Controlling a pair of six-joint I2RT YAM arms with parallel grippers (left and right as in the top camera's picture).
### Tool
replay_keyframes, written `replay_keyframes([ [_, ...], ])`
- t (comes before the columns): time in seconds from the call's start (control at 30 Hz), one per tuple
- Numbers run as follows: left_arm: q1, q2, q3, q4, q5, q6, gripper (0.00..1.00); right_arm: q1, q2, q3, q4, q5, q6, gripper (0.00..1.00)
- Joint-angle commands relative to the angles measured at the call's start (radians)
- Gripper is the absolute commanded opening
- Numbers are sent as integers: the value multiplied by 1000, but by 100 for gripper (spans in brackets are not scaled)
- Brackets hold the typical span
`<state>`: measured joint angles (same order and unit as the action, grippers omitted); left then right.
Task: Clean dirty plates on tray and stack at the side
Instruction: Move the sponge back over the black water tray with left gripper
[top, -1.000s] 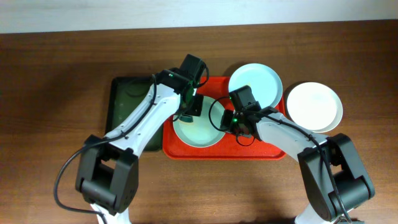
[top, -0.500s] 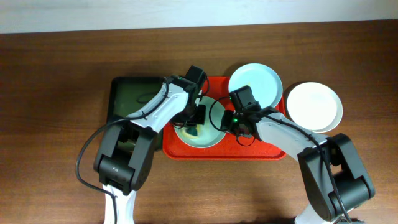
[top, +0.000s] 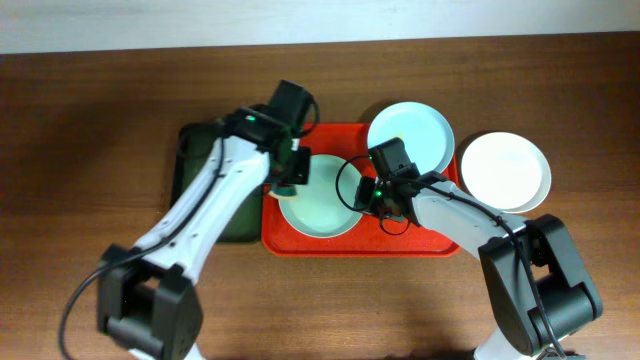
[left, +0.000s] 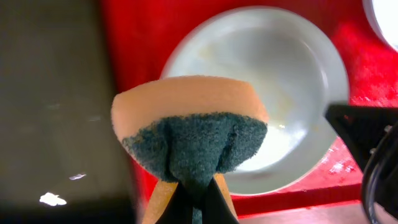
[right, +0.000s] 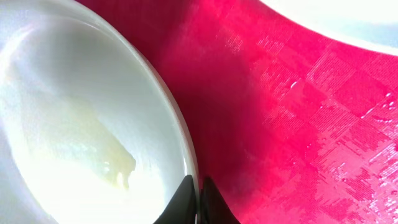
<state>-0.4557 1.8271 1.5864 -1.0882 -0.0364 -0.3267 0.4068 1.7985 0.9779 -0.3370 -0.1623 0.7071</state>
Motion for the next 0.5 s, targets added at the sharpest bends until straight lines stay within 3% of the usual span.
replay_keyframes([
  [0.0, 129, -108, 14, -32, -111, -26, 0, 5, 8, -8, -6, -2, 4, 6],
  [0.13, 336, -122, 0, -69, -110, -25, 0, 5, 8, -8, -6, -2, 4, 6],
  [0.27, 424, -122, -92, -47, -110, -25, 0, 5, 8, -8, -6, -2, 5, 6],
  [0.47, 431, -122, -408, 280, -61, 18, 0, 5, 8, -8, -7, -2, 5, 6],
])
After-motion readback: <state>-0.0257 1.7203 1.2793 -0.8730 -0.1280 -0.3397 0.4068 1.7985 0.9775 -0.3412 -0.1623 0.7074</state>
